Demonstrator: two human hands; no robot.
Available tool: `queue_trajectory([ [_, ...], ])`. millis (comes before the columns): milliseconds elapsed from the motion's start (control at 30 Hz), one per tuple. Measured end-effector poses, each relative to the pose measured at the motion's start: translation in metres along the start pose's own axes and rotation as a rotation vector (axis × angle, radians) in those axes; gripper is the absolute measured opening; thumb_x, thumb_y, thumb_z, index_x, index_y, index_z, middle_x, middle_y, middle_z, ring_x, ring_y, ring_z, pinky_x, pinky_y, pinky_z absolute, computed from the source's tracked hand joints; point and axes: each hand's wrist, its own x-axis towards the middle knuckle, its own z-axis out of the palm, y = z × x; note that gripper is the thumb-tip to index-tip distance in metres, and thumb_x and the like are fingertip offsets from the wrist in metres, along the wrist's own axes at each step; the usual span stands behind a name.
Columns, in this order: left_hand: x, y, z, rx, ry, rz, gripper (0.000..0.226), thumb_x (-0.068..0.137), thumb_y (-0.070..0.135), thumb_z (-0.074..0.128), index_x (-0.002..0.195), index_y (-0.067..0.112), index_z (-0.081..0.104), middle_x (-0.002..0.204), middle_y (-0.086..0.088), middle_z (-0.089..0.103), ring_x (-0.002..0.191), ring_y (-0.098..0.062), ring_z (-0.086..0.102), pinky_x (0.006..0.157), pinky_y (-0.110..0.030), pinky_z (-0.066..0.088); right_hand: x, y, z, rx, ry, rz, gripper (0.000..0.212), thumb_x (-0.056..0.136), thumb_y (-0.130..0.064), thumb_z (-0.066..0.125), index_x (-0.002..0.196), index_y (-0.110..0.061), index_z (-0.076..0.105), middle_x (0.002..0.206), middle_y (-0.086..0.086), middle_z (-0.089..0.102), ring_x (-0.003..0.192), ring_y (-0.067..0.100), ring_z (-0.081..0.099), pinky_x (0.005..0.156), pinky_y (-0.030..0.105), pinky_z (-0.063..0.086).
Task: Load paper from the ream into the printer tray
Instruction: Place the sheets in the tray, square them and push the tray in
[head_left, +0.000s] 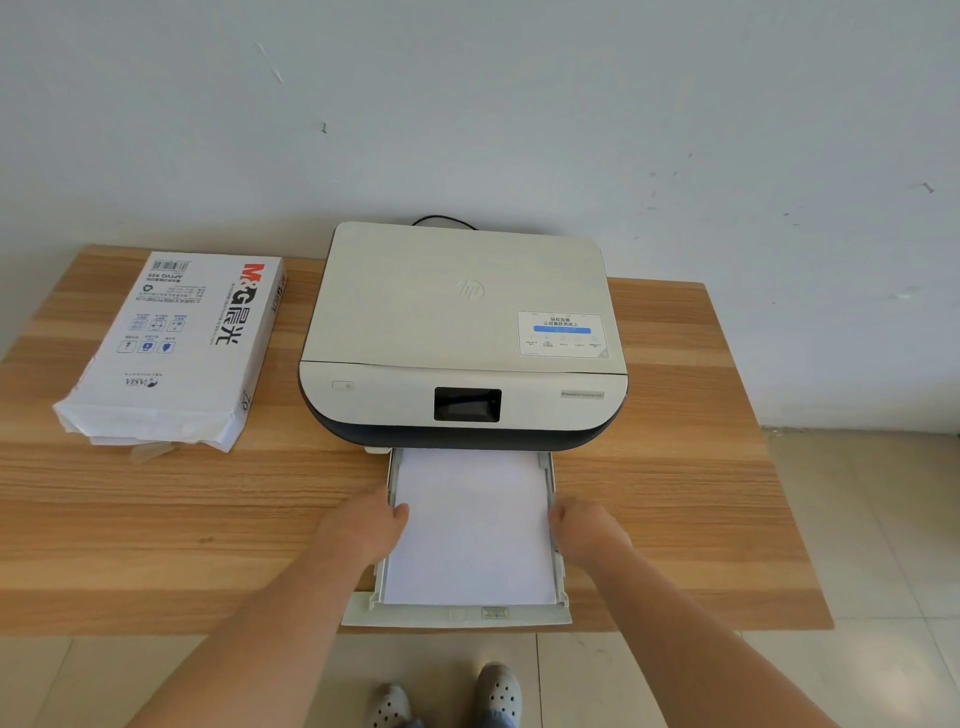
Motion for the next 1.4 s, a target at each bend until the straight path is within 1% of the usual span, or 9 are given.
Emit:
queue_trajectory([
  [67, 0.002, 0.0, -0.002, 0.018, -0.009, -0.001, 0.047, 0.098, 0.044, 0.03, 0.13, 0.015, 0.048, 0.121, -0.006, 0.06, 0.103, -0.02, 0.058, 0.087, -0.034, 0.05, 0.0, -0.001, 0.001, 0.004, 0.01, 0.013, 0.028, 0.097, -0.019, 0.032, 0.105, -0.012, 0.058, 0.097, 0.009, 0.065, 0.084, 0.025, 0.061, 0.076, 0.035, 0.053],
  [167, 0.006, 0.001, -0.004, 0.023, -0.024, 0.002, 0.038, 0.099, 0.037, 0.032, 0.123, 0.015, 0.052, 0.112, -0.004, 0.062, 0.097, -0.018, 0.059, 0.082, -0.03, 0.049, 0.003, -0.002, -0.002, 0.065, 0.033, 0.028, 0.025, 0.093, -0.023, 0.033, 0.09, -0.019, 0.057, 0.08, 0.001, 0.062, 0.075, 0.021, 0.062, 0.067, 0.031, 0.052],
  [267, 0.011, 0.0, -0.004, 0.016, -0.028, 0.005, 0.03, 0.099, 0.031, 0.034, 0.112, 0.015, 0.056, 0.099, -0.001, 0.06, 0.087, -0.014, 0.058, 0.073, -0.027, 0.047, 0.006, -0.004, -0.004, 0.048, 0.012, 0.007, 0.028, 0.095, -0.027, 0.033, 0.1, -0.017, 0.059, 0.077, -0.002, 0.058, 0.074, 0.02, 0.061, 0.063, 0.03, 0.048],
  [333, 0.013, 0.0, -0.004, 0.017, -0.03, 0.007, 0.027, 0.098, 0.03, 0.035, 0.107, 0.015, 0.057, 0.098, -0.001, 0.06, 0.084, -0.013, 0.057, 0.07, -0.026, 0.045, 0.005, -0.007, -0.006, 0.038, -0.006, 0.015, 0.03, 0.096, -0.024, 0.033, 0.108, -0.014, 0.058, 0.084, 0.002, 0.059, 0.082, 0.024, 0.061, 0.067, 0.032, 0.047],
  [467, 0.015, 0.002, -0.005, 0.031, -0.02, 0.018, 0.027, 0.098, 0.03, 0.035, 0.102, 0.016, 0.057, 0.094, 0.0, 0.06, 0.082, -0.012, 0.056, 0.07, -0.026, 0.046, 0.006, -0.013, -0.008, -0.044, -0.065, 0.037, 0.034, 0.093, -0.004, 0.04, 0.123, -0.005, 0.056, 0.118, 0.011, 0.059, 0.106, 0.031, 0.059, 0.085, 0.039, 0.052],
  [600, 0.017, 0.001, -0.004, 0.027, -0.005, 0.009, 0.026, 0.097, 0.03, 0.036, 0.097, 0.016, 0.059, 0.087, 0.001, 0.06, 0.079, -0.011, 0.057, 0.068, -0.025, 0.047, 0.008, -0.013, -0.01, -0.065, -0.064, 0.04, 0.033, 0.094, -0.007, 0.037, 0.121, -0.009, 0.056, 0.117, 0.01, 0.06, 0.104, 0.03, 0.06, 0.088, 0.042, 0.053],
  [800, 0.015, 0.001, -0.002, 0.038, 0.043, 0.028, 0.029, 0.098, 0.031, 0.035, 0.1, 0.015, 0.06, 0.092, 0.0, 0.061, 0.082, -0.013, 0.057, 0.075, -0.028, 0.049, 0.009, -0.015, -0.011, -0.079, -0.023, 0.034, 0.031, 0.092, -0.018, 0.035, 0.107, -0.014, 0.061, 0.1, 0.006, 0.064, 0.087, 0.026, 0.062, 0.067, 0.031, 0.046],
  [1133, 0.017, 0.004, 0.001, 0.02, 0.046, -0.012, 0.029, 0.096, 0.03, 0.034, 0.1, 0.016, 0.059, 0.1, -0.003, 0.063, 0.087, -0.017, 0.057, 0.081, -0.033, 0.05, 0.008, -0.021, -0.013, -0.071, -0.025, 0.069, 0.03, 0.09, -0.017, 0.034, 0.102, -0.015, 0.062, 0.089, 0.004, 0.061, 0.079, 0.024, 0.059, 0.062, 0.029, 0.042],
  [1400, 0.018, 0.009, 0.002, 0.075, 0.023, 0.0, 0.033, 0.099, 0.025, 0.033, 0.119, 0.012, 0.056, 0.117, -0.005, 0.06, 0.103, -0.019, 0.056, 0.088, -0.03, 0.048, 0.007, -0.026, -0.012, -0.077, -0.011, 0.082, 0.031, 0.092, -0.016, 0.034, 0.107, -0.013, 0.061, 0.09, 0.005, 0.057, 0.081, 0.025, 0.056, 0.068, 0.031, 0.044],
])
